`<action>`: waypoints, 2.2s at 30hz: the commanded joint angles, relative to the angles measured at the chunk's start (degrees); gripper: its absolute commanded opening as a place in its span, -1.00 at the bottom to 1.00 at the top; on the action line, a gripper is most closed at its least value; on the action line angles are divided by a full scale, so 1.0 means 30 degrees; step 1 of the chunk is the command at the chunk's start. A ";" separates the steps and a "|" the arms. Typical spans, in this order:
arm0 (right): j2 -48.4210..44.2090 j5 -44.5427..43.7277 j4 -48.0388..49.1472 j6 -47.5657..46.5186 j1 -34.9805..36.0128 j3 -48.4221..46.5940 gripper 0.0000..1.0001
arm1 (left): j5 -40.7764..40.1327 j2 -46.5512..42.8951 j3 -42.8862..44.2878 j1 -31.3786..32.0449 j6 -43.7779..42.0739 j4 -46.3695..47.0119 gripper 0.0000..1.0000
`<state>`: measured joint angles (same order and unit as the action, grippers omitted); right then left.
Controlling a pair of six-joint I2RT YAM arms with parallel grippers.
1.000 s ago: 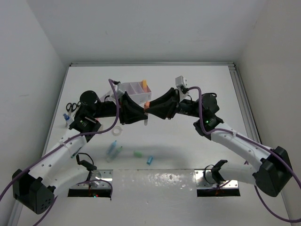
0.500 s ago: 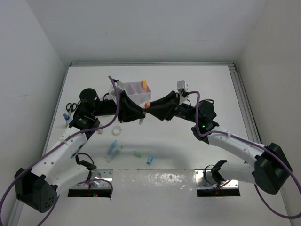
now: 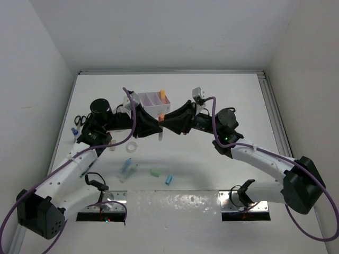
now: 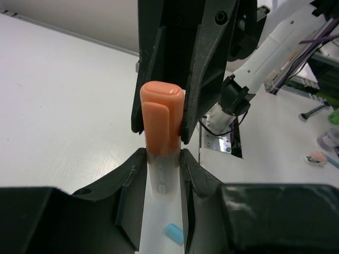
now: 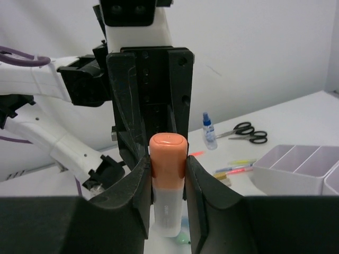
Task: Sort the stationery into containers
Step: Close the pen cap on the pen, then place the pen in the storage box.
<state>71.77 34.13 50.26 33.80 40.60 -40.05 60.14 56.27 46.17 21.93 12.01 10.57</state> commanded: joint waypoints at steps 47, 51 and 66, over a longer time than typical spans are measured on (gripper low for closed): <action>1.4687 -1.0995 -0.3805 -0.0252 -0.4099 -1.3540 -1.00 | -2.4763 -0.3464 0.0255 -0.0133 -0.5497 -1.0232 0.99; 1.6677 -1.0880 -0.3745 -0.0310 -0.4391 -1.5240 -1.00 | -2.4763 -0.3376 -0.0155 -0.0250 -0.5615 -1.0027 0.99; 1.7942 -1.0206 -0.3483 -0.1362 -0.3661 -1.3339 -1.00 | -2.4558 -0.2907 -0.0684 -0.0661 -0.6054 -0.9002 0.99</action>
<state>125.38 2.96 35.29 31.81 28.67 -80.55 -13.19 47.70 44.03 20.73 -5.06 -19.49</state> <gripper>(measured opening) 0.222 0.996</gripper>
